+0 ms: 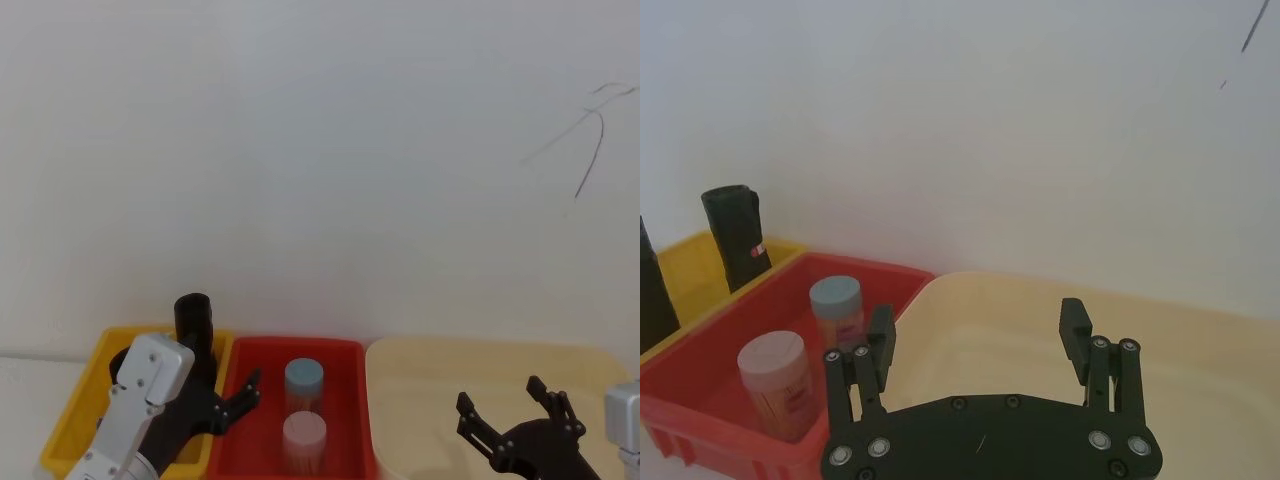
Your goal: Pick up the garbage bag with the one hand and transfer it to the other hand.
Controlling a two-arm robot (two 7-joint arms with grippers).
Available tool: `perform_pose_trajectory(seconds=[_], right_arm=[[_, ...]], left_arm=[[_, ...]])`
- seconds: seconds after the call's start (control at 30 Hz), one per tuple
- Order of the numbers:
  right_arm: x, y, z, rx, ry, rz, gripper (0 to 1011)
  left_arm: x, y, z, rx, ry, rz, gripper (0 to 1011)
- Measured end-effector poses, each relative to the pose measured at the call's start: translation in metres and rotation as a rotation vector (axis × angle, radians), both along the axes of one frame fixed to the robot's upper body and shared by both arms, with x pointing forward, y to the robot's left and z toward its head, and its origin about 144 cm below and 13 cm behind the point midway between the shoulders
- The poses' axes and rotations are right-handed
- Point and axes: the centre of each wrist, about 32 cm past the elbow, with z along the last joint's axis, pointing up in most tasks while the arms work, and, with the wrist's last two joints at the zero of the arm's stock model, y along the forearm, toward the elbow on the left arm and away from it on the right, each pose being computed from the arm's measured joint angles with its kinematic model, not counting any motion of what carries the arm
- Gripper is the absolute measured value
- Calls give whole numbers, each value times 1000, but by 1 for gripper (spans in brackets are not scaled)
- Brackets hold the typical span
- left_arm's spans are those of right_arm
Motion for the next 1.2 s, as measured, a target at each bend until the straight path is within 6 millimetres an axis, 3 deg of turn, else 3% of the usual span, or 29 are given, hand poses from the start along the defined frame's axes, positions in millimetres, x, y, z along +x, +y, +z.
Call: perform_pose_trajectory(seconds=[1.2], right_arm=[[0, 0, 0, 0, 0, 0, 1000]], left_arm=[[0, 0, 0, 0, 0, 0, 1002]])
